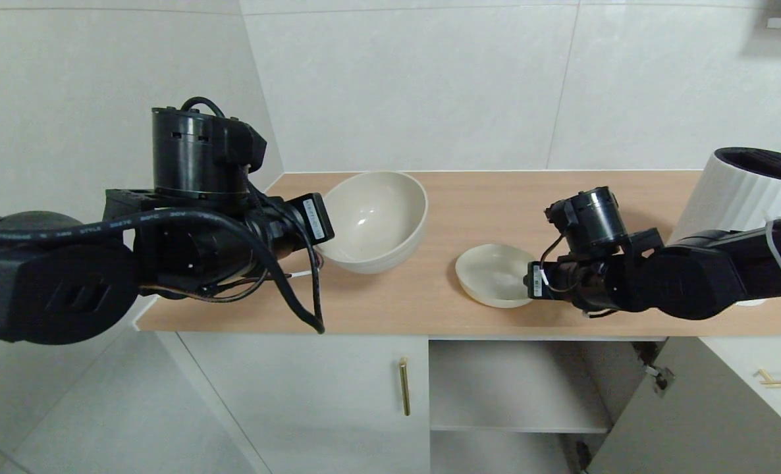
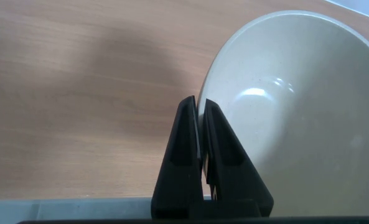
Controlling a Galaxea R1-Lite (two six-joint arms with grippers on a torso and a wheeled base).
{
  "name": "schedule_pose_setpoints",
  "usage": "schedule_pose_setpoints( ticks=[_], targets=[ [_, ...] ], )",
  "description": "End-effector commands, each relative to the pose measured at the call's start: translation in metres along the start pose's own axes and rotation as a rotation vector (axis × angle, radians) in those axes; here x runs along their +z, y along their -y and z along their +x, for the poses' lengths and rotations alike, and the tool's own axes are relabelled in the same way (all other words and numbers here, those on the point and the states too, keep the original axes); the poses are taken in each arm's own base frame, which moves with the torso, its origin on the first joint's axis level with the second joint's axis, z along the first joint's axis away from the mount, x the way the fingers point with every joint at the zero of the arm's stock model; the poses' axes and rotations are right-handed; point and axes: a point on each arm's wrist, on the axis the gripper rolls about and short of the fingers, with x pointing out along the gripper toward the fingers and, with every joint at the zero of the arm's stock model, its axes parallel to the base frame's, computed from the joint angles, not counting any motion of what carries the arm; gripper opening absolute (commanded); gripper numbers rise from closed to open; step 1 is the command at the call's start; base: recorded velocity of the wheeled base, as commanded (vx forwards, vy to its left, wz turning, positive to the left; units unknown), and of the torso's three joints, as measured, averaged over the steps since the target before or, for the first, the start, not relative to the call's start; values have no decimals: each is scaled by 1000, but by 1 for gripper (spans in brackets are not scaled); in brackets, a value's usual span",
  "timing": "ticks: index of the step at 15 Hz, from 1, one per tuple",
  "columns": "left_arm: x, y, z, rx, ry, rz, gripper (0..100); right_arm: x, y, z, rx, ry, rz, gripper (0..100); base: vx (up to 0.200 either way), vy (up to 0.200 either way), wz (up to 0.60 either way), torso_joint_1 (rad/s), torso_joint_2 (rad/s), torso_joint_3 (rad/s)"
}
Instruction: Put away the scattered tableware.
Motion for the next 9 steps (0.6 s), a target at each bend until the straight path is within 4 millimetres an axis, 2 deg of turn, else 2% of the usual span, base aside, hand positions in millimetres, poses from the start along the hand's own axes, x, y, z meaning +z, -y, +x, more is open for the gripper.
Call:
schedule_pose_setpoints(
  ticks=[1, 3, 6, 9],
  targets=[
    [0, 0, 1, 1, -1, 0, 0, 1, -1, 0, 7, 16, 6, 0, 0, 0, 0, 0, 0, 0],
    [0, 0, 1, 1, -1, -2, 0, 5, 0, -4, 12, 34, 16, 0, 0, 0, 0, 0, 0, 0],
    [-4, -2, 1, 5, -12, 2, 0, 12, 4, -22, 32, 62, 31, 0, 0, 0, 0, 0, 0, 0],
    [-7, -5, -3, 10, -21, 8, 0, 23, 13, -55, 69, 107, 50, 0, 0, 0, 0, 0, 0, 0]
  ],
)
